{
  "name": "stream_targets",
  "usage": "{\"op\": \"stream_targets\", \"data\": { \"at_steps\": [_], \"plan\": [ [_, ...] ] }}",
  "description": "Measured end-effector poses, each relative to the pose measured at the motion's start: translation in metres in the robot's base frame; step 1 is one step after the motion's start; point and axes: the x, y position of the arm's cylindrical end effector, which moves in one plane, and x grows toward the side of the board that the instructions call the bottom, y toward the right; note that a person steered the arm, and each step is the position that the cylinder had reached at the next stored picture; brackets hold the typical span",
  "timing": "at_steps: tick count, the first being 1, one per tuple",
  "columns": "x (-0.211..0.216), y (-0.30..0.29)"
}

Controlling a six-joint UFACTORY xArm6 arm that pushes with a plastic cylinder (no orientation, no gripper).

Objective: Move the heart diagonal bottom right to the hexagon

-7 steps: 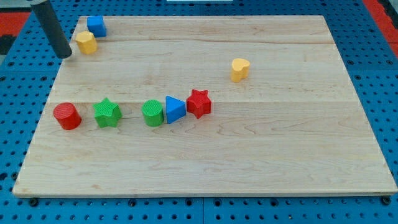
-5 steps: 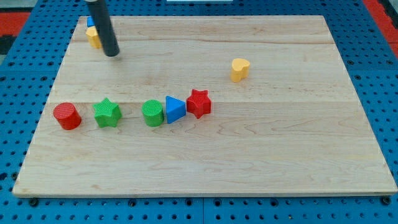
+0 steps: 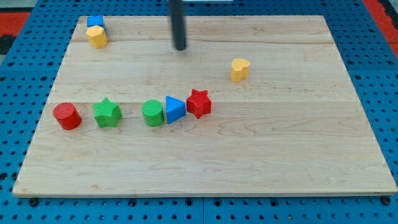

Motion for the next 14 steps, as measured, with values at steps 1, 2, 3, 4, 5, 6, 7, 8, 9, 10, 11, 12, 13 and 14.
{"op": "stream_targets", "data": {
  "at_steps": [1,2,3,4,5,6,7,8,9,10,11,12,13,14],
  "plan": [
    [-0.001,0.127],
    [0.056,0.162],
    [0.077,0.083],
    [0.078,-0.013],
    [0.09,-0.026],
    [0.109,-0.106],
    [0.098,-0.193],
    [0.077,-0.179],
    [0.108,-0.135],
    [0.112,-0.1],
    [0.099,-0.051],
    [0.077,-0.042],
    [0.073,-0.074],
    [0.078,-0.038]
  ]
}}
